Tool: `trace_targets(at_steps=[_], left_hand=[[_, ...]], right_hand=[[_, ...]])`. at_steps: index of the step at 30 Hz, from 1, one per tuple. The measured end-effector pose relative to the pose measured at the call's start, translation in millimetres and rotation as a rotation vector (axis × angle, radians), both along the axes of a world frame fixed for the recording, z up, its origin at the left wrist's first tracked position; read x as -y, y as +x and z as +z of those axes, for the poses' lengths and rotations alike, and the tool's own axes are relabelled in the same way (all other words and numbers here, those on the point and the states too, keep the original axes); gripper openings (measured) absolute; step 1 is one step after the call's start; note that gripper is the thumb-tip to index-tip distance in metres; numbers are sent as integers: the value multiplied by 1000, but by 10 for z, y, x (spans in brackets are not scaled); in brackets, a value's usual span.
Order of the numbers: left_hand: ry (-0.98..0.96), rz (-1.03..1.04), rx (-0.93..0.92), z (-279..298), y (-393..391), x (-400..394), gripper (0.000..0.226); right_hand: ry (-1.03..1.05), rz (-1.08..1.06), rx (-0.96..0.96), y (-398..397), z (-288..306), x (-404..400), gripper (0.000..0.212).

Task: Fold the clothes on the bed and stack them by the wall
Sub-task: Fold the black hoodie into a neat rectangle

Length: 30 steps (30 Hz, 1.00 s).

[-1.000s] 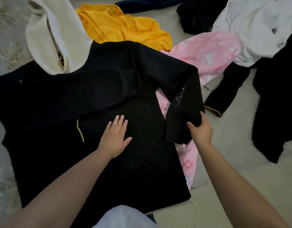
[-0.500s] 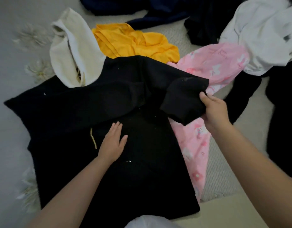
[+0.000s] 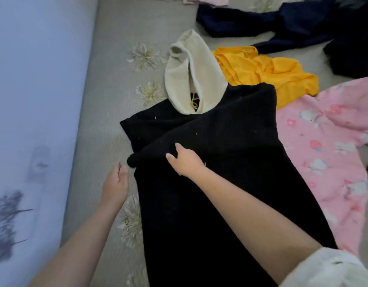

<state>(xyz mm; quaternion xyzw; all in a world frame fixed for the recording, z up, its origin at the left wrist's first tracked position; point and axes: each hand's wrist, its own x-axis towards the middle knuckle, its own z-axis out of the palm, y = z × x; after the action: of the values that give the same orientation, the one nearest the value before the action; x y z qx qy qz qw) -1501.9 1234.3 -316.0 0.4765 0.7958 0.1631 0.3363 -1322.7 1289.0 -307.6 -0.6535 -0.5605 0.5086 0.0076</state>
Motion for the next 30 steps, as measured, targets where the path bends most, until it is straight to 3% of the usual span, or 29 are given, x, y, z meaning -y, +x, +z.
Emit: trace_targets(at_steps=[3, 5, 8, 12, 15, 19, 22, 24, 27, 30], left_hand=[[-119, 28, 97, -173, -133, 33, 52], [-191, 48, 157, -298, -110, -4, 53], [-209, 134, 254, -462, -51, -143, 57], [-230, 339, 366, -670, -17, -413, 65], [-210, 463, 346, -737, 20, -607, 53], [-2, 383, 345, -575, 133, -754, 29], [264, 279, 331, -323, 157, -746, 9], [366, 304, 282, -244, 140, -650, 10], [161, 453, 197, -337, 128, -369, 7], [-188, 426, 120, -511, 141, -185, 30]], right_hand=[[-12, 20, 147, 102, -186, 177, 43], [97, 0, 246, 303, -271, 242, 37], [395, 123, 515, 733, -358, 275, 46], [401, 334, 863, 1260, -399, 226, 63], [495, 379, 880, 1420, -440, 115, 48], [713, 412, 862, 1470, -344, 29, 12], [802, 454, 854, 1558, -292, 58, 26], [738, 446, 827, 1605, -335, 120, 47], [571, 416, 882, 1660, -390, 148, 60], [455, 366, 911, 1742, -372, 77, 53]])
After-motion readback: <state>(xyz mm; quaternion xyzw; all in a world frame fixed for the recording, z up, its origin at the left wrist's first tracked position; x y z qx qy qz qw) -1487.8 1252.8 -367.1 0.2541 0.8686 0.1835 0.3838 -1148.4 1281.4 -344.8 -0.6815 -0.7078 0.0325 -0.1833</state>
